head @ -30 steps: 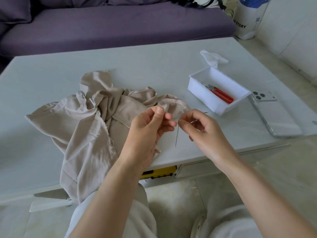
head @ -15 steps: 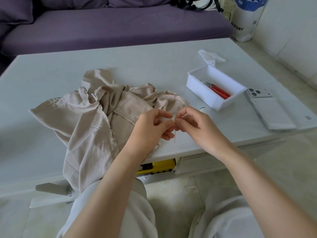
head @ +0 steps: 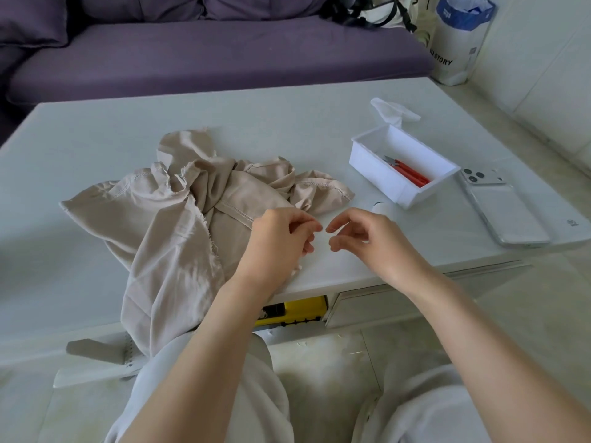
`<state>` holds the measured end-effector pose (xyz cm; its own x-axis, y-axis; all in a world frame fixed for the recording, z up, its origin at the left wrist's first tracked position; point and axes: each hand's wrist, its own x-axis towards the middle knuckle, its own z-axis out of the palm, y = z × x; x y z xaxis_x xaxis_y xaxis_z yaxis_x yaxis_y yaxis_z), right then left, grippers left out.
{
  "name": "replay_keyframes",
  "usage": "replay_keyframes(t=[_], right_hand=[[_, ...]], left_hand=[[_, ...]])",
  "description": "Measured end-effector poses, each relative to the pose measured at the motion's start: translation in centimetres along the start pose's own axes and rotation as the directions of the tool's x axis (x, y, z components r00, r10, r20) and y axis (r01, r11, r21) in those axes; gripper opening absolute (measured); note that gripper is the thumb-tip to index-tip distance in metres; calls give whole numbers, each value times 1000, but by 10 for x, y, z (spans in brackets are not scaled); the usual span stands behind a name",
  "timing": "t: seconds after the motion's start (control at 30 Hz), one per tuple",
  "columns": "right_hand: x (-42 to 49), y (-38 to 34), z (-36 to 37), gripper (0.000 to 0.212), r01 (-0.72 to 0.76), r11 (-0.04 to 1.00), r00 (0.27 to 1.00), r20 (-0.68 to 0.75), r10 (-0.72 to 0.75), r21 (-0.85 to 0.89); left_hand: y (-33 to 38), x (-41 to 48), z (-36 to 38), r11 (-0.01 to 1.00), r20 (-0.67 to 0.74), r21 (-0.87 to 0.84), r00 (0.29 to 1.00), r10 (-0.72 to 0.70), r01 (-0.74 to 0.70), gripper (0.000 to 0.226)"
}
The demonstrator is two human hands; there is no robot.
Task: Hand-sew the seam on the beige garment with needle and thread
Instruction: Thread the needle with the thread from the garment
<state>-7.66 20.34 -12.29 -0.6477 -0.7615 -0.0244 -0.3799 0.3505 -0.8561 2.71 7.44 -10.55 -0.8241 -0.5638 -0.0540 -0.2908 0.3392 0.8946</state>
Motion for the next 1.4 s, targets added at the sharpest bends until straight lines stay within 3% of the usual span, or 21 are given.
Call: replay_keyframes(t=[0.07, 0.2, 0.73, 0.9, 1.03, 1.13, 1.27, 1.4], right_hand=[[0, 2, 0, 11, 4, 995, 1000, -10, -5, -100], [0, 2, -1, 16, 26, 991, 999, -24, -29, -131], [-4, -3, -4, 22, 11, 998, 996, -89, -17, -68], [-4, -4, -4, 24, -3, 999, 993, -115, -2, -50], [-2, -5, -4, 23, -37, 997, 988, -144, 47, 70], [-1, -5, -3, 21, -44, 993, 986, -155, 61, 108], [1, -7, -2, 18, -40, 984, 981, -181, 72, 173], [2, -5, -4, 16, -35, 986, 967, -242, 75, 165]], left_hand=[[-1, 1, -3, 999, -80, -40, 997, 7, -10, 19], [0, 2, -6, 997, -172, -78, 985, -1, -13, 17], [2, -1, -8, 999, -222, -41, 975, 7, -16, 12], [2, -1, -9, 998, -273, 57, 961, 41, -26, 21], [4, -5, -3, 990, -335, 131, 939, 84, -42, 24], [5, -9, 4, 990, -279, 139, 958, 64, -26, 13], [6, -12, 20, 981, 0, 189, 999, -41, 40, 7], [5, -8, 32, 995, 79, 60, 993, -87, 83, 18]])
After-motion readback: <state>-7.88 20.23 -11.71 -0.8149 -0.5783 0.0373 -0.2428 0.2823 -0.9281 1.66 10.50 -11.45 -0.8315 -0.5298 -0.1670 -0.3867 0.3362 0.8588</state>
